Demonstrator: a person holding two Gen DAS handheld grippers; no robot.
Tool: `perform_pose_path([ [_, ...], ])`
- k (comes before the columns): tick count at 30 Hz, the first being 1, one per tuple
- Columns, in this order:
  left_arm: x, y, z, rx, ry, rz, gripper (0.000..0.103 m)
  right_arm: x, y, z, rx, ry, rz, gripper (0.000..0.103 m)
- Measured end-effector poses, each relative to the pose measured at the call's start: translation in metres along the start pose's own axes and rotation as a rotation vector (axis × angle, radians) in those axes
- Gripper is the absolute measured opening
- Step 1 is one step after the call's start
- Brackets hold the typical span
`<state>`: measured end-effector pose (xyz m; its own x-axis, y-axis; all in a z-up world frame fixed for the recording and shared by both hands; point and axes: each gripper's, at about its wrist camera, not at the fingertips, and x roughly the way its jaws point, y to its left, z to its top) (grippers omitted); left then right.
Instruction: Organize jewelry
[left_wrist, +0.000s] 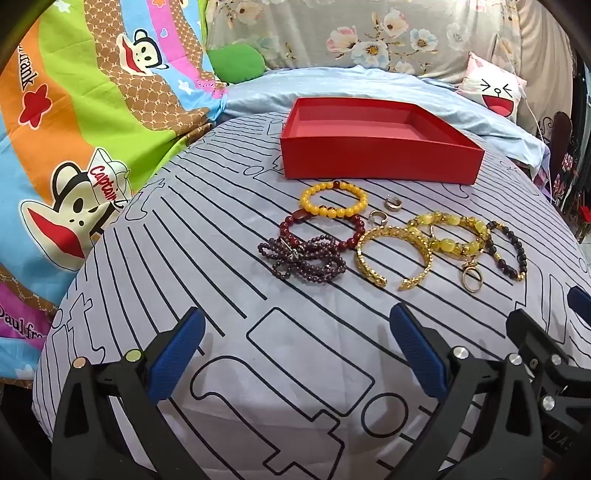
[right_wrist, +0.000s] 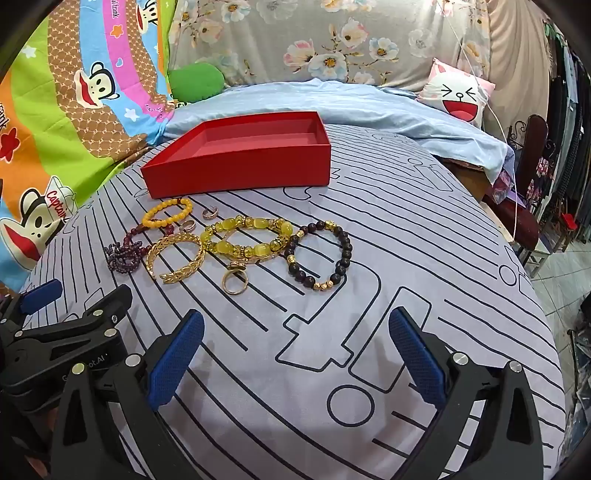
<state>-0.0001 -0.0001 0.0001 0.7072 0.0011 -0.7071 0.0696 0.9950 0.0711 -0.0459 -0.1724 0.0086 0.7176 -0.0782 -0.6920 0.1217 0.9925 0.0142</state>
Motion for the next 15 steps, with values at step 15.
perform_pose_path([
  [15, -0.0004, 0.0009, -0.0002, -0.005, 0.003, -0.01, 0.096, 0.0003, 0.0002, 0.0004, 0.001, 0.0, 0.0, 0.097],
])
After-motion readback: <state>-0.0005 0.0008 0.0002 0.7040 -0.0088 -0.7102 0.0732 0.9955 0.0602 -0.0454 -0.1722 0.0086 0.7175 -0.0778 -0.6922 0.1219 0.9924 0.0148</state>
